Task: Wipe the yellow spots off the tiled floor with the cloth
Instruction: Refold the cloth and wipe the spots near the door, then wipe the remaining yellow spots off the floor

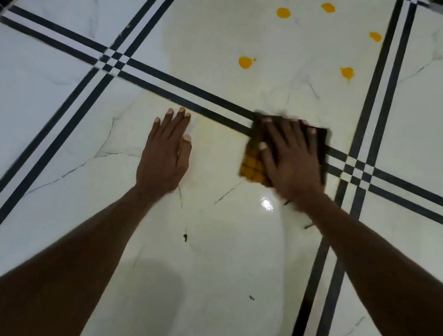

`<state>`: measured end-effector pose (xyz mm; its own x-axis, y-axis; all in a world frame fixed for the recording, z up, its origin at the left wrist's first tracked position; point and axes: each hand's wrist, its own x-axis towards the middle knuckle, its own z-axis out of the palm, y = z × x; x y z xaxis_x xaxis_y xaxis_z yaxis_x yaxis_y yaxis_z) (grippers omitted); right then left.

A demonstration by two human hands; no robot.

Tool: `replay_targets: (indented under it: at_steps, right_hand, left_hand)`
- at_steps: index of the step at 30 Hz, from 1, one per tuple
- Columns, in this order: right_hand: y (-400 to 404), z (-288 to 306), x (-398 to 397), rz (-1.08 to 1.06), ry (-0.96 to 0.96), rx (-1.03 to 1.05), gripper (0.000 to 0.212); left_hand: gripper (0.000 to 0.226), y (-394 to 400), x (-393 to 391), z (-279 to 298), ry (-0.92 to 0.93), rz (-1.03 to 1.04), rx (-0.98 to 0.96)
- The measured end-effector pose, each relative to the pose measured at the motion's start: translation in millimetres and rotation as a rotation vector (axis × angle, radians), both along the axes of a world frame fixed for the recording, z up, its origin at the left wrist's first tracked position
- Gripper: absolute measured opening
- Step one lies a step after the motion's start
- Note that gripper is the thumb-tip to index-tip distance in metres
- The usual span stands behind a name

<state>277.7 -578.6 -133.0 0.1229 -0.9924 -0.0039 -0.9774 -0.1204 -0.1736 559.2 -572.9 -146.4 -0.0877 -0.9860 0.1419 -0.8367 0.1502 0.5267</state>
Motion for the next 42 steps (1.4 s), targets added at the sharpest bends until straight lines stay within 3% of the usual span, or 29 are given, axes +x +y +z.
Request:
replay_targets:
  at_steps: [2, 4, 7, 9, 11, 15, 18, 20, 23, 26, 29, 34, 38, 42]
  right_hand:
    - [23.1, 4.3, -30.7, -0.192, -0.053, 0.012, 0.065]
    - [81.5, 10.4, -9.5, -0.288, -0.033, 0.054, 0.065]
    - [148.6, 12.7, 67.0, 0.01, -0.048, 0.118, 0.065]
    - [120.6, 6.4, 94.8, 0.168, -0.088, 0.088, 0.062]
    - [57.4, 2.0, 93.7, 0.178, -0.083, 0.044, 0.061]
    - [-27.0, -3.7, 15.3, -0.145, -0.023, 0.054, 0.066]
    - [8.6, -4.4, -32.5, -0.37, -0.078, 0.016, 0.069]
    - [71.3, -1.4, -9.0, -0.438, -0.045, 0.009, 0.066]
    - [144.8, -1.4, 60.8, -0.21, -0.062, 0.057, 0.063]
    - [112.4, -3.4, 94.3, -0.009, -0.122, 0.06, 0.061]
    - [56.7, -1.0, 79.5, 0.074, -0.146, 0.1, 0.057]
    - [43.3, 21.5, 29.3, 0.0, -0.388, 0.11, 0.051]
    - [38.6, 39.0, 4.0, -0.108, -0.367, 0.194, 0.07]
    - [25.3, 55.0, 2.5, -0.155, -0.275, 0.305, 0.082]
  left_hand:
    - [0.056, -0.7, 0.9, -1.6, -0.022, -0.009, -0.003]
    - [0.059, -0.8, 0.9, -2.4, -0.058, -0.015, 0.002]
    - [0.061, 0.9, 0.2, 1.0, -0.075, -0.025, 0.002]
    - [0.062, 0.7, 0.0, 1.1, -0.061, -0.023, 0.004]
    - [0.062, 0.8, 1.5, -0.4, -0.034, -0.008, 0.01]
    - [0.062, 1.6, 1.1, -4.7, -0.002, -0.004, 0.0]
    - [0.064, -2.4, 1.3, -5.4, -0.015, -0.01, 0.003]
    - [0.065, -0.2, 2.4, -5.7, -0.037, -0.004, 0.009]
    - [0.067, 8.7, -8.7, -0.4, -0.017, 0.027, 0.029]
    - [0.067, 19.5, -24.8, 5.0, 0.059, -0.005, 0.078]
    - [0.066, 29.5, -34.1, 9.0, 0.034, -0.1, 0.08]
    - [0.051, 17.7, -64.6, 20.8, 0.027, -0.076, 0.166]
    - [0.042, 7.8, -101.7, 40.3, -0.001, 0.104, 0.199]
    - [0.027, -0.1, -114.4, 62.4, 0.283, 0.14, 0.314]
